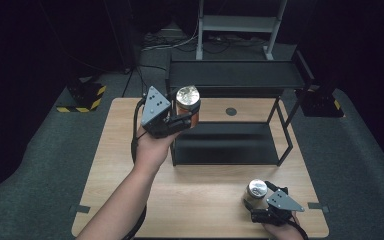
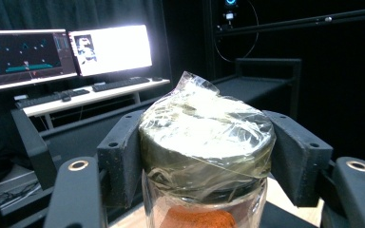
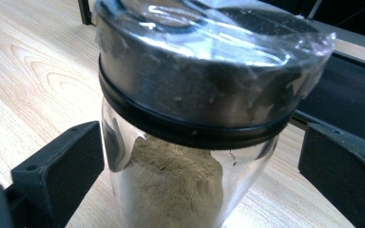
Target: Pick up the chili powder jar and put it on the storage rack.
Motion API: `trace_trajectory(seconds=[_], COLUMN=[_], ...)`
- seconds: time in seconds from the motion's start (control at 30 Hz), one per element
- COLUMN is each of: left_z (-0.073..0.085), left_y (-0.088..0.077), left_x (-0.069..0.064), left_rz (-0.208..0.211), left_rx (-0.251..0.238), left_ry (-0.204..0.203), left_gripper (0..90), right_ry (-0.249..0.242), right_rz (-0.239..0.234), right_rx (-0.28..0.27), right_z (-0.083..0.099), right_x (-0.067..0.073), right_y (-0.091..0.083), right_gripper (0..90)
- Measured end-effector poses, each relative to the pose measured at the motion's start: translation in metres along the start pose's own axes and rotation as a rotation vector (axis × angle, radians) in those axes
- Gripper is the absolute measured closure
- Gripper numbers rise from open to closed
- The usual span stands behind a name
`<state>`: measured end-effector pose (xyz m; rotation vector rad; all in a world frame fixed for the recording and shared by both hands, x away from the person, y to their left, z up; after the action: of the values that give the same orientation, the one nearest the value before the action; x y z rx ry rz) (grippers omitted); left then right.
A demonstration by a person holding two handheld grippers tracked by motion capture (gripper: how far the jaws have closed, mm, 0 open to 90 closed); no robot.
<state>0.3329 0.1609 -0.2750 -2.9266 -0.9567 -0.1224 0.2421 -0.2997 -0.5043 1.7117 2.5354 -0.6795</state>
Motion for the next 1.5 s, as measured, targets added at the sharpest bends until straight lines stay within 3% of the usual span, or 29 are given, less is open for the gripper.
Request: trace_trajectory(seconds=[0.37, 0.63, 1.17, 1.5], left_z=[-0.029, -0.042, -0.061, -0.063], left_y=[0.010, 0.019, 0.047, 0.067], left_x=[0.014, 0.019, 0.032, 0.039], left_rz=[-0.024, -0.037, -0.064, -0.078], left_rx=[-0.032, -0.037, -0.055, -0.058], left_ry=[0.003, 0.010, 0.001, -0.011], left_gripper=[34.7, 34.7, 34.7, 34.7], right_ry=[0.005, 0.009, 0.023, 0.030], right_rz=[-0.004, -0.006, -0.010, -0.016], right_rx=[0.000, -0.002, -0.006, -0.008], right_z=[0.000, 0.001, 0.002, 0.002], right_x=[-0.001, -0.002, -0.003, -0.004], right_y=[0.000, 0.000, 0.000, 0.000], right_gripper=[0.3, 0.3, 0.3, 0.3])
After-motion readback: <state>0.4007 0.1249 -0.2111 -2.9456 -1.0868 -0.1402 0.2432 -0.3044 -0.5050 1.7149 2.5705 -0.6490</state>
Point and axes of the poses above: each handheld gripper's, and its own axes: y roughly forward along the jaws, z roughly out of its underside, x roughly to its left, the point moved 6 cm from there along y, roughly forward along the jaws, and after that the axes turned 15 degrees about z, right-handed, at the moved point
